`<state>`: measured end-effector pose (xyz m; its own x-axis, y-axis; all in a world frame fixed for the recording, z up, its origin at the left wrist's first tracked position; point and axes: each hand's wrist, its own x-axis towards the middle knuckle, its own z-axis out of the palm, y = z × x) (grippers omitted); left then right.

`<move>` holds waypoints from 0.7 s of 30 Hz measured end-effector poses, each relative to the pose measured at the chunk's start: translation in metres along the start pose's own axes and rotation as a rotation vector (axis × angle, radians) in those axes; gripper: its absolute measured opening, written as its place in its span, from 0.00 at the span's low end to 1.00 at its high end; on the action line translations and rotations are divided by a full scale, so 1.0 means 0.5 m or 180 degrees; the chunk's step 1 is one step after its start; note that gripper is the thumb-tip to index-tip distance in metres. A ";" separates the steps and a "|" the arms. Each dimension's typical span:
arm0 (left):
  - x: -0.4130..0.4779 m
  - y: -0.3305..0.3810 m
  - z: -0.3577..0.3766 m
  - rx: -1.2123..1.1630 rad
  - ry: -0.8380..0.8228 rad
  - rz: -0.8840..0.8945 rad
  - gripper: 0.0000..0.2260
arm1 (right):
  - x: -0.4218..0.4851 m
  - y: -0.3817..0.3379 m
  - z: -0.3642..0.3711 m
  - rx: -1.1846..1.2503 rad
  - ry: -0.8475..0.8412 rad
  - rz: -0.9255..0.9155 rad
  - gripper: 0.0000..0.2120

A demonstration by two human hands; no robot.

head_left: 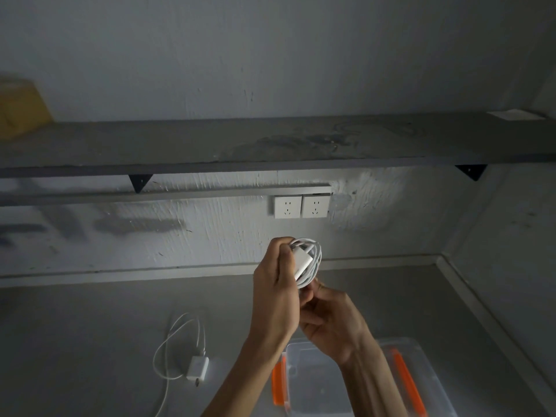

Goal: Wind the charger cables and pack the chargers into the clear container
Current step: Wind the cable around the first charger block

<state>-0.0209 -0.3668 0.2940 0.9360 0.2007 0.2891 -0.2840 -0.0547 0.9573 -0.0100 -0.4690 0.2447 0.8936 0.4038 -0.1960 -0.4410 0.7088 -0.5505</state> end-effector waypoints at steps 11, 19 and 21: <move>-0.010 -0.031 -0.006 0.0973 0.0072 0.0468 0.16 | -0.019 0.019 -0.001 -0.0006 0.0136 -0.0027 0.07; -0.019 -0.015 -0.006 0.0490 0.0112 0.0089 0.16 | -0.036 0.019 0.011 0.0285 -0.0380 -0.0038 0.17; -0.013 -0.008 -0.006 0.0210 0.0128 -0.0190 0.14 | -0.036 0.024 0.020 0.0213 -0.0290 -0.0123 0.11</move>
<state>-0.0267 -0.3650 0.2881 0.9414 0.2445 0.2323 -0.2123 -0.1056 0.9715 -0.0322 -0.4619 0.2500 0.9001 0.4242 -0.0996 -0.4138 0.7606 -0.5002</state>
